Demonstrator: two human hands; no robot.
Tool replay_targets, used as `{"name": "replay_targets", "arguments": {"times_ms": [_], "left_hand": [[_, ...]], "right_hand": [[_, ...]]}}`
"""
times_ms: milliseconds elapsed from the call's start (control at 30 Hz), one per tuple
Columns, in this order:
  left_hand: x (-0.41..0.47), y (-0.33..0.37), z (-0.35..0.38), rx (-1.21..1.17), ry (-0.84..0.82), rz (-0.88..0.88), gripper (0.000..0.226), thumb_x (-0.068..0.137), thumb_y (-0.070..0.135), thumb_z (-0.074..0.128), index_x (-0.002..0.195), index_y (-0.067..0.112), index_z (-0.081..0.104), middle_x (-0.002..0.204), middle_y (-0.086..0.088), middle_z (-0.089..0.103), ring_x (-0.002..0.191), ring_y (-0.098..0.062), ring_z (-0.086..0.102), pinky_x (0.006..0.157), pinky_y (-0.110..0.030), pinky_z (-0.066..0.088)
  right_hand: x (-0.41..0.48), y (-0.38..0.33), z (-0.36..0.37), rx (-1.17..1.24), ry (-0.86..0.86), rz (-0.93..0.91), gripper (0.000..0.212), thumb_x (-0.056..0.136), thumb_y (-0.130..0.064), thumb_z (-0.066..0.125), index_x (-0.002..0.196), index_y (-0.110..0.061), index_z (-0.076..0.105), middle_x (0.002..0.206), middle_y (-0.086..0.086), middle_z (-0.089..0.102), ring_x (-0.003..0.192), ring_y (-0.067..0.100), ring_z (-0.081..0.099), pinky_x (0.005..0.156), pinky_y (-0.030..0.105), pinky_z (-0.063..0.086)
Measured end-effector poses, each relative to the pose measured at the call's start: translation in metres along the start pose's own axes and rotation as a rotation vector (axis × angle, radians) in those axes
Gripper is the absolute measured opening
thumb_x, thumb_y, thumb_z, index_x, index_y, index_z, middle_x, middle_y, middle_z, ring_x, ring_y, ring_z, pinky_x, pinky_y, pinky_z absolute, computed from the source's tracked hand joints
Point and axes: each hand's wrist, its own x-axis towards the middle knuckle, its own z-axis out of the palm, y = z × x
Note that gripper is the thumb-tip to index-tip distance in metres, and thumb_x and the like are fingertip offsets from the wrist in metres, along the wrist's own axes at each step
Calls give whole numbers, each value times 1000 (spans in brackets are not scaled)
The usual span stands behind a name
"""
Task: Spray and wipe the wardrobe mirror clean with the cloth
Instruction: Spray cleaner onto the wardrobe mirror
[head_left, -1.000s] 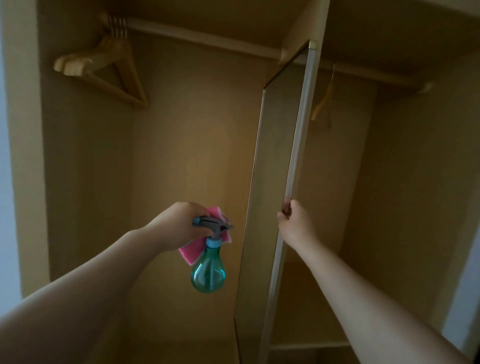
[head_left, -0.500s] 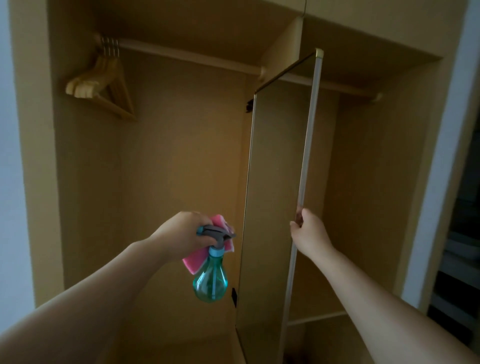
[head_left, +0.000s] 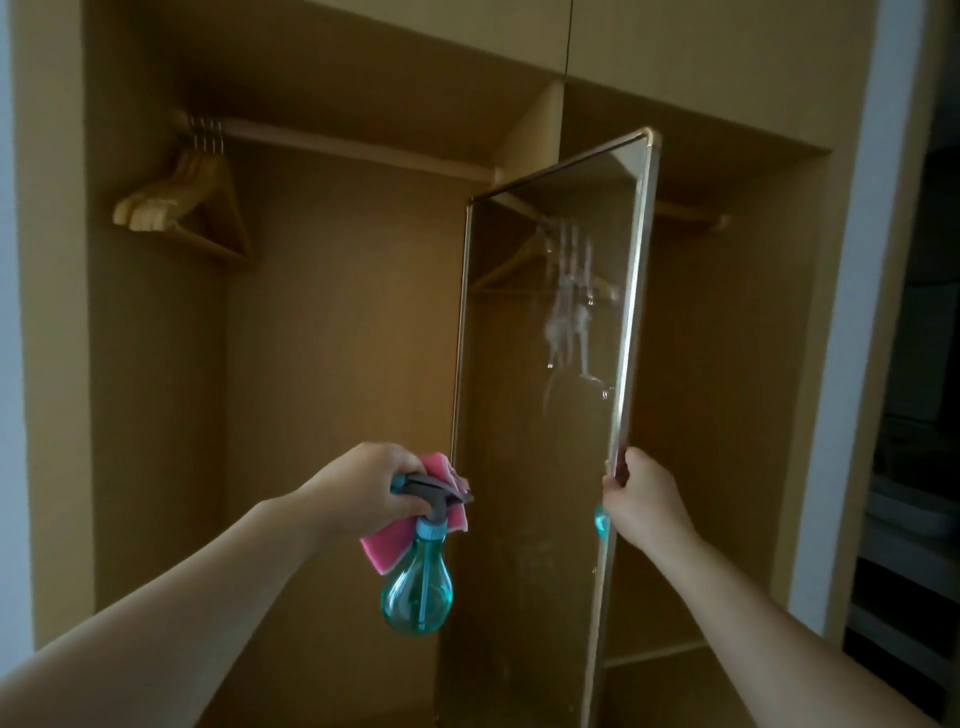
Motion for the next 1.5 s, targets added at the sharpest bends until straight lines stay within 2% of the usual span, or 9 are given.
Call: {"name": "replay_targets", "arguments": {"times_ms": [167, 500, 633, 833, 1000, 1133, 1267, 1433, 1500], "left_hand": [[16, 12, 2, -5, 7, -30, 11, 83, 32, 71, 92, 34, 64, 90, 16, 61, 85, -9, 60, 81, -27, 56], [36, 33, 11, 41, 39, -88, 15, 82, 34, 72, 94, 32, 64, 92, 11, 64, 87, -11, 63, 82, -30, 58], [43, 43, 14, 99, 60, -94, 14, 82, 37, 72, 91, 33, 62, 87, 15, 62, 83, -7, 61, 79, -25, 57], [49, 58, 19, 109, 41, -107, 12, 83, 35, 70, 93, 28, 66, 85, 17, 60, 78, -2, 58, 63, -11, 47], [51, 67, 21, 68, 23, -95, 9, 85, 33, 69, 88, 35, 61, 85, 20, 60, 81, -1, 59, 68, -12, 52], [51, 69, 21, 53, 27, -100, 9, 84, 33, 69, 90, 33, 62, 88, 18, 61, 83, -2, 60, 69, -14, 53], [46, 67, 24, 14, 53, -88, 11, 83, 32, 71, 88, 35, 62, 86, 18, 62, 80, -1, 60, 66, -12, 52], [39, 65, 32, -19, 111, -64, 14, 78, 35, 75, 82, 38, 62, 85, 16, 65, 79, -2, 62, 69, -15, 54], [35, 64, 35, -28, 110, -48, 19, 78, 34, 75, 78, 44, 59, 85, 17, 65, 79, -1, 62, 67, -13, 53]], "right_hand": [[29, 23, -7, 53, 4, 25, 40, 97, -13, 53, 136, -10, 47, 137, 9, 53, 126, 27, 52, 82, 24, 46], [99, 78, -6, 123, -45, -83, 38, 101, -17, 45, 138, -10, 48, 131, 11, 57, 111, 28, 59, 89, 35, 50], [129, 84, 1, 109, -81, -58, 46, 101, -13, 43, 146, -8, 38, 146, 15, 44, 131, 33, 45, 102, 38, 41], [159, 87, 16, 142, -109, -42, 36, 99, -10, 42, 134, -6, 49, 130, 19, 55, 119, 34, 53, 92, 35, 42], [174, 84, 26, 203, -141, 20, 35, 98, -8, 42, 131, -3, 50, 124, 21, 58, 113, 35, 55, 86, 34, 43], [157, 81, 23, 192, -4, 10, 37, 98, -13, 47, 134, -2, 46, 127, 21, 56, 111, 34, 57, 85, 37, 48], [102, 63, 26, 356, 145, -237, 30, 98, -6, 43, 124, -9, 57, 123, 10, 58, 104, 20, 56, 82, 24, 40], [26, 22, 25, 582, -206, -518, 26, 94, -7, 56, 94, -32, 62, 79, -7, 65, 73, 6, 62, 67, 22, 49], [2, 5, 19, 638, -423, -583, 28, 91, -7, 60, 99, -34, 62, 87, -6, 68, 82, 8, 65, 72, 22, 53]]}}
